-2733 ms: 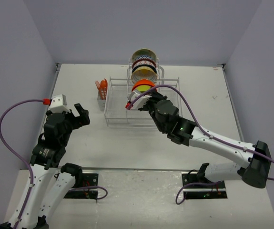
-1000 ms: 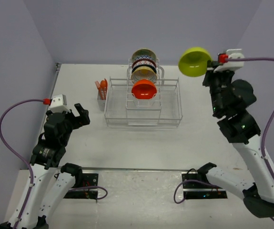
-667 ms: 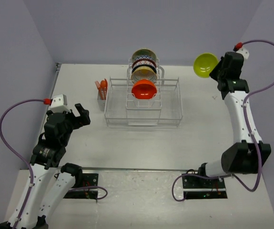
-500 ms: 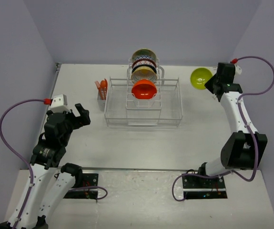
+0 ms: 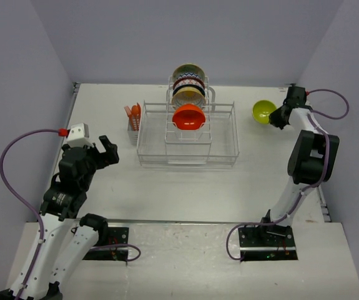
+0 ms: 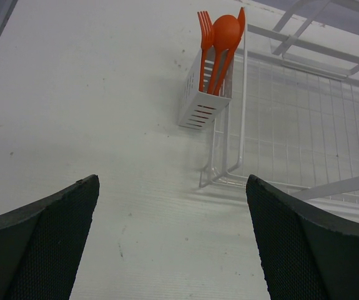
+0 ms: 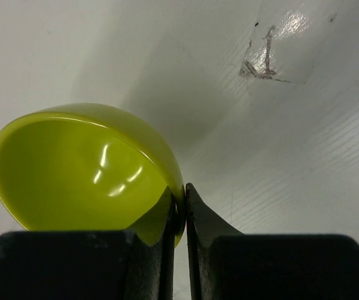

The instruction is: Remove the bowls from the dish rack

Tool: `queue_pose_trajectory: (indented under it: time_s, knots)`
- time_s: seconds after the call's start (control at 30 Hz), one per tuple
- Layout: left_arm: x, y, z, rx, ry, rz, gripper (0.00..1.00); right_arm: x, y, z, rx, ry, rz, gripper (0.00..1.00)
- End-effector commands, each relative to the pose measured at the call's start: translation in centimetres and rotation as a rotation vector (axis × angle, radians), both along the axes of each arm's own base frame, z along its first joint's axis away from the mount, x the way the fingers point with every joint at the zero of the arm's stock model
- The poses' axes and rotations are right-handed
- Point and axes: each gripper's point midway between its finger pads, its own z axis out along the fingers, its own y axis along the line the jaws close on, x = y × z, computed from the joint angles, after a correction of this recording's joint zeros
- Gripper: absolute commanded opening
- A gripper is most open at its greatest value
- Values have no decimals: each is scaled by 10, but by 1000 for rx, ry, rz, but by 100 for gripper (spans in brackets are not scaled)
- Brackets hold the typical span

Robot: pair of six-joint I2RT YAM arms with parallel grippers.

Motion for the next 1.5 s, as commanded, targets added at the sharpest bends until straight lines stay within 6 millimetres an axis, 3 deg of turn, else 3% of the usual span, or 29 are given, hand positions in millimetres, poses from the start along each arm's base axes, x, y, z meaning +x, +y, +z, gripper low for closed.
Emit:
queue_pose_trajectory:
  time_s: [0.0,0.1,0.3,0.37,0.47,0.53,0.67,0.7,0.73,0.77,0.8,0.93,0.97,1.0,1.07,1.1,1.17,1.2,1.23,1.27,1.3,1.33,1.37,1.47]
  knots:
    - [6,-3,4,-2,-22,-11,100,20,2,1,55,-28,30,0]
    - [6,-4,3,-2,-19,-12,100,18,-2,-24,45,42,46,0]
    - [6,-3,4,-2,-21,-7,100,12,-11,-32,17,90,72,7]
    - [6,-3,5,-3,-24,-7,100,10,-12,-34,16,100,76,19]
    - [6,-3,3,-1,-20,-6,100,7,-15,-32,-6,105,68,26]
    - [6,-3,4,-2,-21,-6,100,9,-12,-26,1,89,79,40]
    - [6,-3,4,-1,-19,-6,100,8,-8,-11,12,45,90,54]
    - [6,-3,4,-2,-21,-6,100,7,-7,-7,11,31,92,59]
    - [6,-3,3,-1,-20,-6,100,6,-6,-2,11,17,92,74]
    - [6,-3,3,-1,-20,-6,100,5,-4,10,4,-23,95,82]
    - [6,-3,4,-2,-21,-6,100,3,-3,18,0,-47,94,99]
    - [6,-2,4,-1,-20,-5,100,-11,0,65,-41,-214,73,99]
    - [6,-2,3,0,-17,-4,100,-17,4,66,-42,-252,83,99]
    - [6,-2,4,-1,-18,-1,100,-24,8,93,-59,-326,98,99]
    - [6,-2,4,0,-19,0,100,-35,23,99,-77,-365,142,99]
    - [6,-1,3,1,-17,3,100,-43,32,118,-101,-413,167,99]
    - [6,2,3,3,-15,19,100,-55,62,118,-159,-412,250,98]
    - [6,4,4,7,-17,32,100,-67,98,142,-195,-487,343,97]
    - [6,7,4,7,-14,45,100,-78,112,142,-268,-498,400,96]
    - [5,10,4,8,-11,59,100,-89,127,154,-317,-538,439,96]
    - [5,13,6,11,-15,79,100,-99,133,170,-385,-581,439,95]
    - [5,18,4,12,-11,101,100,-127,164,201,-432,-694,540,94]
    - [5,21,5,13,-13,118,100,-140,175,223,-454,-776,568,91]
    - [7,30,2,15,1,155,100,-182,213,274,-525,-933,781,86]
